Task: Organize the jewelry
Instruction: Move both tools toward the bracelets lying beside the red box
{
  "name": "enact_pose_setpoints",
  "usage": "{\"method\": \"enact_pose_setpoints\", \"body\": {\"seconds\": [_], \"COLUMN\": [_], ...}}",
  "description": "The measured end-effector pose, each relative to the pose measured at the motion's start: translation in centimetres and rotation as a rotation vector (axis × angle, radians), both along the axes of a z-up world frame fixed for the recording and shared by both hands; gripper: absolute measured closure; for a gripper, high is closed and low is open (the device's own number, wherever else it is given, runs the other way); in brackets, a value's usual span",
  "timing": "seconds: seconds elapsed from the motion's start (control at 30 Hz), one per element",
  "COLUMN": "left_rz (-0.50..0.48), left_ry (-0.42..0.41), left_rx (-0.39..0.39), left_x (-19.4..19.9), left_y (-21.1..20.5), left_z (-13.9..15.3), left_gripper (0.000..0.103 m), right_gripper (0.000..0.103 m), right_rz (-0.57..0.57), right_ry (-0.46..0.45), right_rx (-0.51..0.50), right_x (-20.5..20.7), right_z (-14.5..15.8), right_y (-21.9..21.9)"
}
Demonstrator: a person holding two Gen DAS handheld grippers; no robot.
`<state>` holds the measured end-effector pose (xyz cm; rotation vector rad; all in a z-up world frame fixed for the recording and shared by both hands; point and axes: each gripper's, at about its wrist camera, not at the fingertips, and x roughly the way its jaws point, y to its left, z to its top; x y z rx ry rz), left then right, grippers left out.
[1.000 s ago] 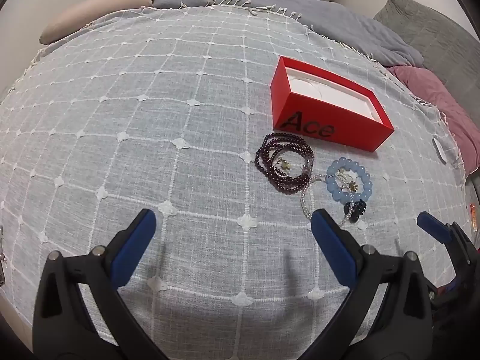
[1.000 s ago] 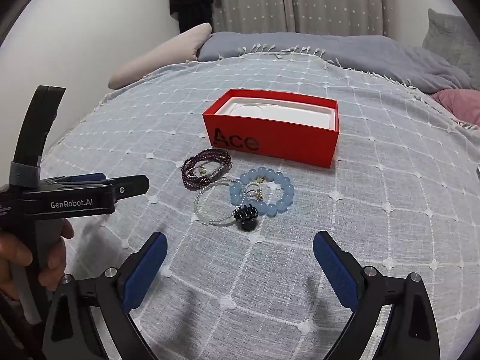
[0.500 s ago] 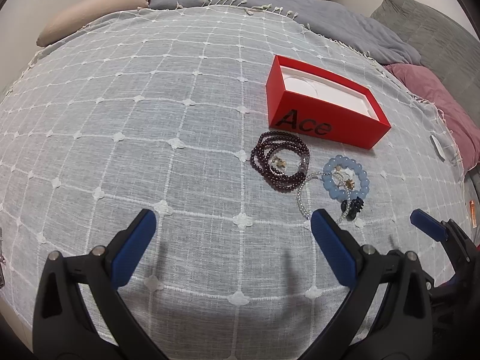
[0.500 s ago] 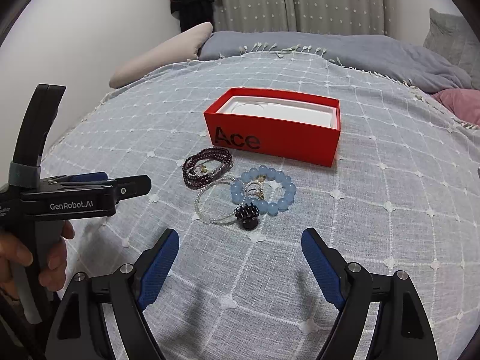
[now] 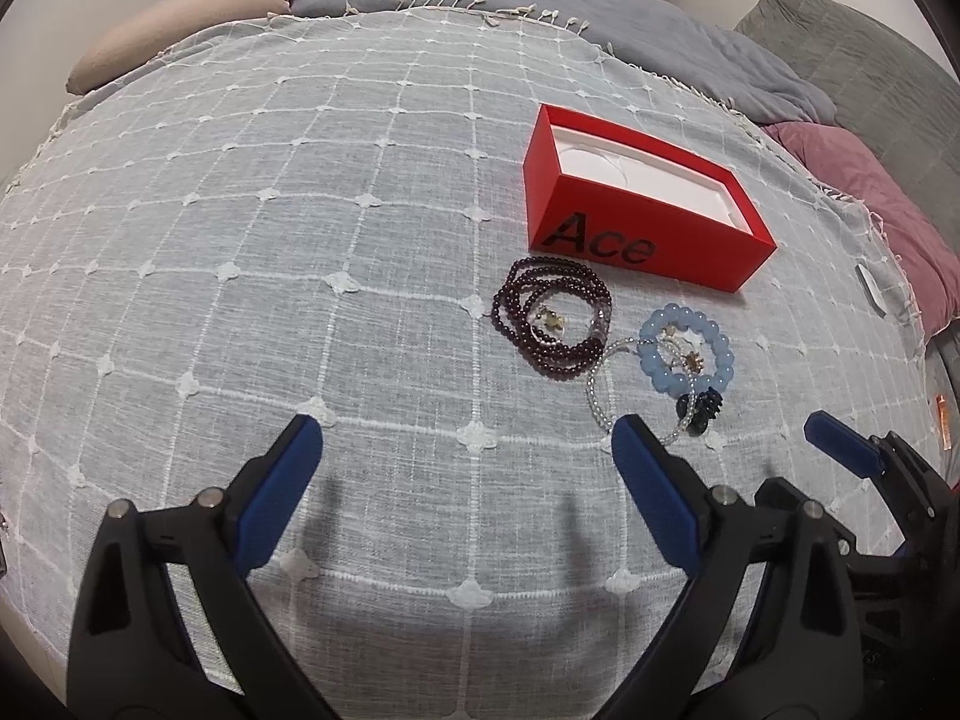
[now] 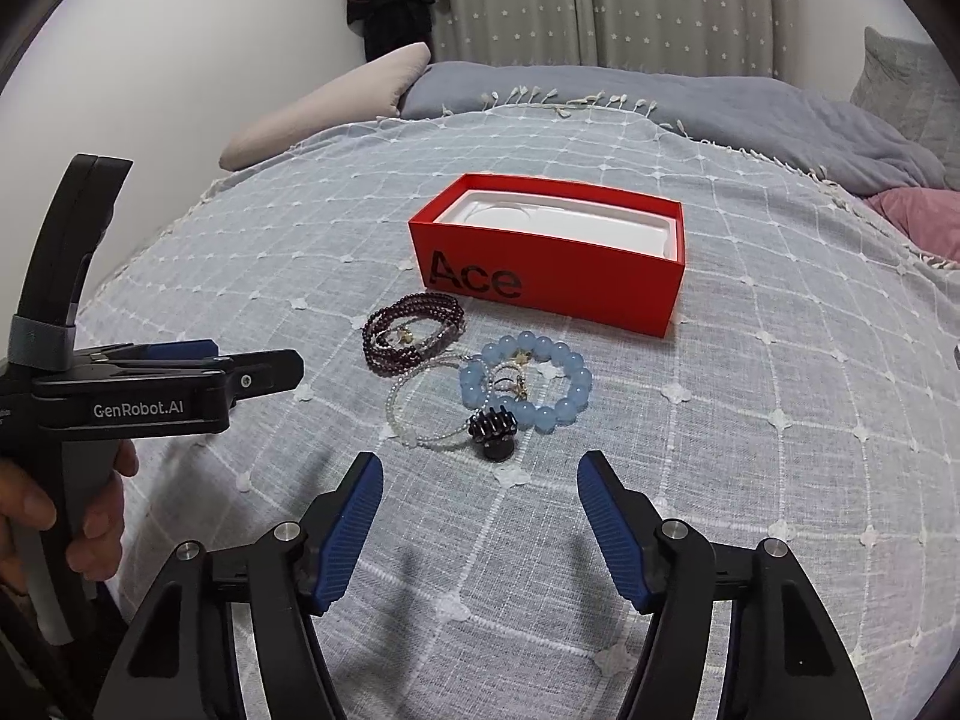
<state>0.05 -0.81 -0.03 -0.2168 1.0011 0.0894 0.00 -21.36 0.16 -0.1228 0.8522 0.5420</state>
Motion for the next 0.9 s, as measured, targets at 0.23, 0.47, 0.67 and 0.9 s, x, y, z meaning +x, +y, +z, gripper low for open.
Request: {"method": "enact_pose_setpoints", "body": {"seconds": [0.23,0.47,0.67,0.9], "left_rz": [-0.015,-0.02,-0.035,-0.036], "left_ry": [-0.02,0.006,-0.008,-0.01], "left_rx": [-0.002,0.021,0.05,0.055], "left_x": [0.0,0.2,0.3,0.5], "left_y": [-0.3,-0.5,-0.8,-0.8], "left_z": [0.0,-0.4,-0.5,-0.8], "left_gripper": [0.011,0.017,0.022,0.027], "right_gripper": [0.035,0.035,0.035,0.046], "right_rz": [-0.017,-0.03,-0.018,-0.003], "right_ry": [-0.008,-0.009,-0.015,-0.034], "right_rx": [-0.01,-0.022,-0.051,-0.088], "right_x": [0.1,0.2,0.3,0.8], "right_z": [0.0,-0.1,-0.6,-1.1], "right_y": [-0.2,-0.2,0.4,0.9]}}
